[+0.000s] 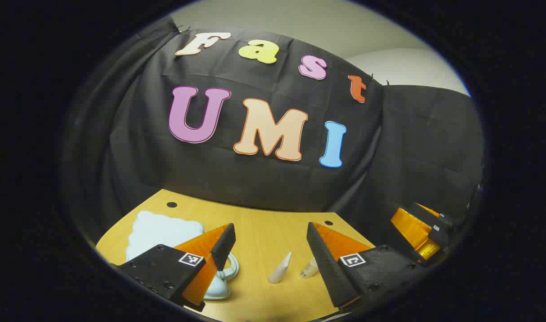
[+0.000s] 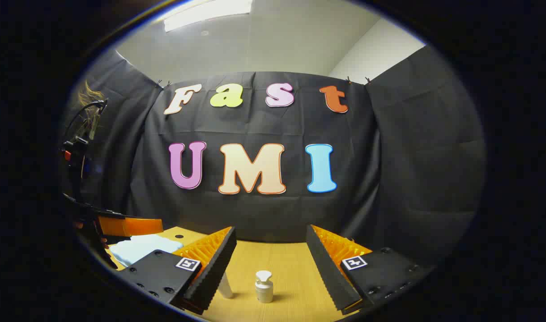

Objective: First open the suitcase, pack the skin care products into it, and then close the suitcase.

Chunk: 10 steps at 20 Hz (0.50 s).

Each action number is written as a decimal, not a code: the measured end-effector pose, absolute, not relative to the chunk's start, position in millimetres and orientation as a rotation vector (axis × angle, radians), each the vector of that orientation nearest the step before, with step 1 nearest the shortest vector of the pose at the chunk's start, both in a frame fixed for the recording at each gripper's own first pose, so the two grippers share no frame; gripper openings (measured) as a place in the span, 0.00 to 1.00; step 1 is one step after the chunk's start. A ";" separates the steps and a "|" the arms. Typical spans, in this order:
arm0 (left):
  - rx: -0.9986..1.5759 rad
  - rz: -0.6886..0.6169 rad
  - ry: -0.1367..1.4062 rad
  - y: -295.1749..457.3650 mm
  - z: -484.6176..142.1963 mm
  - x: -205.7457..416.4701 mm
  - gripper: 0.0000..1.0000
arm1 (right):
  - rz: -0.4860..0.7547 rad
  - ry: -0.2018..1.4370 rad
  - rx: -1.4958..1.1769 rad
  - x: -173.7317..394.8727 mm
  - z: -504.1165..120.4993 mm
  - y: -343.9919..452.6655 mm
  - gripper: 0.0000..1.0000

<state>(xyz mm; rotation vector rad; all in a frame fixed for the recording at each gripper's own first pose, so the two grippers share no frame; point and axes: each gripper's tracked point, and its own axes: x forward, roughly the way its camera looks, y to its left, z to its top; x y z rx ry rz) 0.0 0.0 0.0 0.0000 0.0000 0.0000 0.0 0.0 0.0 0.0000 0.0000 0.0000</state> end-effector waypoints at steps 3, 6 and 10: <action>-0.006 0.018 0.024 3.3 -7.6 5.6 0.94 | -0.007 0.009 -0.011 0.9 -2.4 -5.6 0.99; 0.005 0.048 0.057 10.5 -14.0 11.1 0.94 | -0.013 0.023 -0.017 2.8 -7.0 -12.4 0.99; -0.011 0.064 0.105 14.5 -24.5 18.6 0.95 | -0.019 0.041 -0.001 7.8 -13.3 -21.9 0.99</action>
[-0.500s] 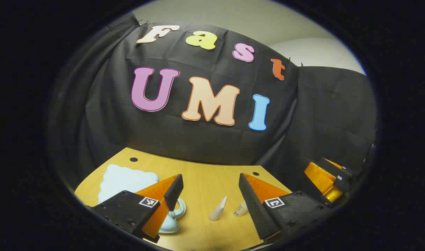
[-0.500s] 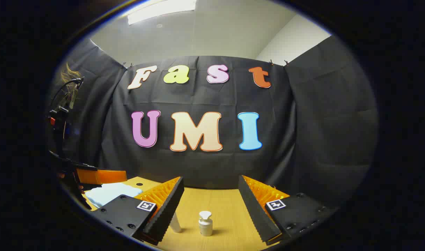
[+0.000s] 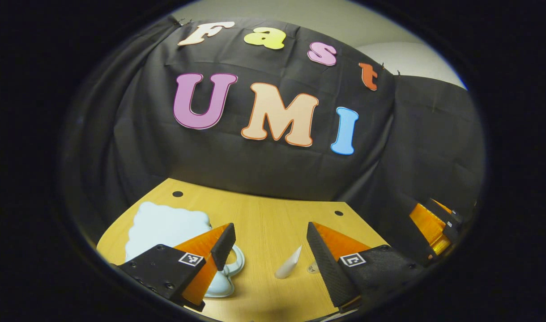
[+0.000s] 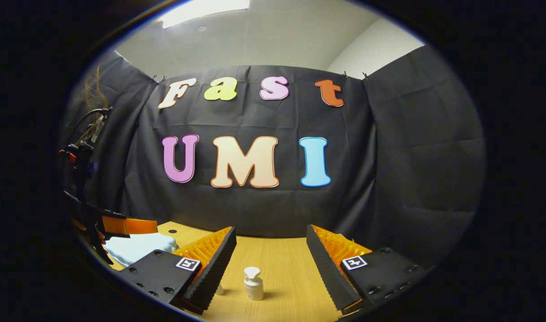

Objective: First open the suitcase, pack the skin care products into it, and then close the suitcase.

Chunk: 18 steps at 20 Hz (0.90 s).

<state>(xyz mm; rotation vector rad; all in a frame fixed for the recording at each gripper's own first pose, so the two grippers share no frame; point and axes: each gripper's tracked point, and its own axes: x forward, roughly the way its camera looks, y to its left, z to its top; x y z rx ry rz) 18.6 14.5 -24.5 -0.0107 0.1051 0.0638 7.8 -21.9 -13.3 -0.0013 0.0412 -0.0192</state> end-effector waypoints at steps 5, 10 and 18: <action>-0.025 0.102 0.175 25.1 -37.9 35.9 0.95 | -0.031 0.054 0.003 14.4 -19.5 -36.4 0.99; -0.045 0.158 0.290 46.3 -56.9 53.0 0.95 | -0.026 0.077 0.034 17.0 -35.2 -43.1 1.00; -0.196 0.204 0.548 68.4 -101.1 79.0 0.94 | 0.024 0.137 0.033 17.8 -62.7 -41.2 1.00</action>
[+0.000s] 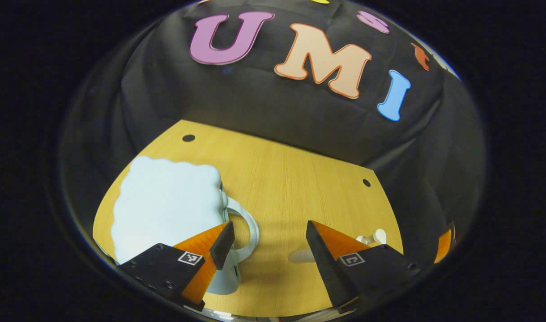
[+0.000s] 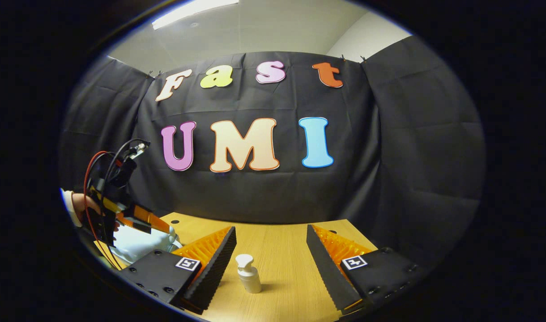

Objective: First open the suitcase, pack the skin care products into it, and then close the suitcase.

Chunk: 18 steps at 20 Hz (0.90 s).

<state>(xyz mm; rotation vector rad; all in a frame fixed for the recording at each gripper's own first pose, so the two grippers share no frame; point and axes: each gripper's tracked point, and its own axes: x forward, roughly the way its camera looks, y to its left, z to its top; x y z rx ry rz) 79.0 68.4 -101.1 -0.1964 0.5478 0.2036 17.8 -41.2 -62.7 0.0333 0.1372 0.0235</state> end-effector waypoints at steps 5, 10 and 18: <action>-0.224 0.249 0.700 77.7 -119.2 104.4 0.93 | 0.031 0.162 0.020 14.8 -74.4 -43.6 0.99; -0.188 0.292 0.884 81.2 -147.8 121.5 0.90 | 0.049 0.152 -0.042 15.8 -73.2 -41.4 0.99; -0.159 0.337 1.081 92.7 -189.3 133.9 0.75 | 0.022 0.139 -0.008 16.3 -66.9 -54.4 0.99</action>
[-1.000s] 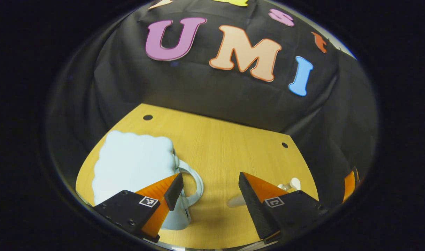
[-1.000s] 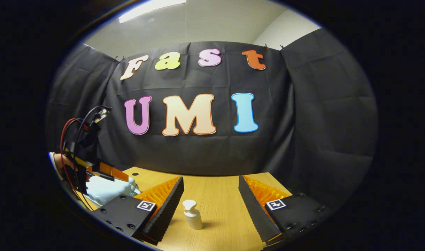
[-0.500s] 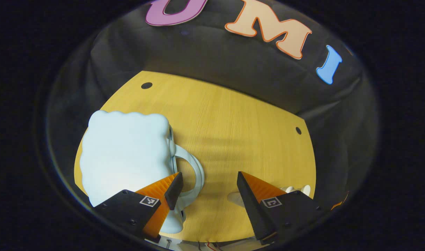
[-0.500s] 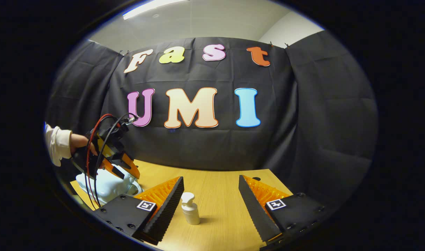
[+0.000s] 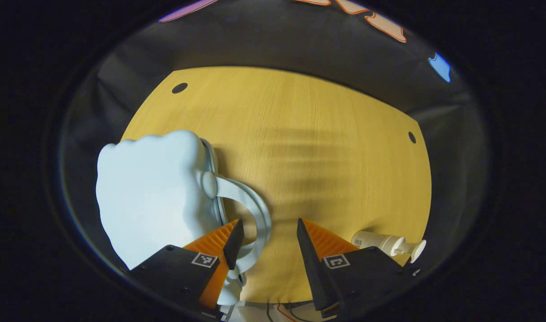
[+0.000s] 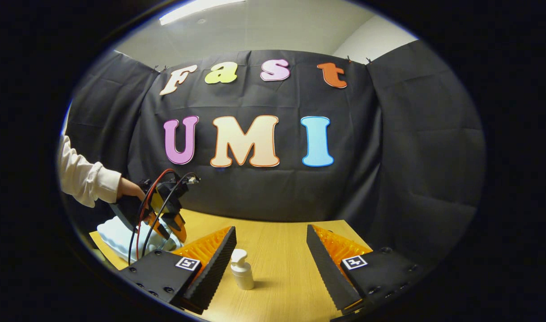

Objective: First open the suitcase, pack the skin care products into it, and then close the suitcase.

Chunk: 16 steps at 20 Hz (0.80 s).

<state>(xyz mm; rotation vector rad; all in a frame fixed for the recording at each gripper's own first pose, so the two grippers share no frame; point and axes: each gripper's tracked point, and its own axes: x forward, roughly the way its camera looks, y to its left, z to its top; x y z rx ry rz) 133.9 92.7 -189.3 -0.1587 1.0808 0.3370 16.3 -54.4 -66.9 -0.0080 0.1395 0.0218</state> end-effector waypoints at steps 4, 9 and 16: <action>-0.155 0.359 1.155 99.8 -207.1 135.5 0.59 | -0.010 0.150 0.001 15.9 -71.7 -67.5 0.99; -0.052 0.398 1.218 117.0 -219.2 137.6 0.55 | -0.032 0.162 0.002 15.5 -79.3 -78.0 0.99; -0.036 0.438 1.269 130.3 -239.7 139.7 0.37 | -0.040 0.176 -0.008 20.3 -84.4 -85.4 0.99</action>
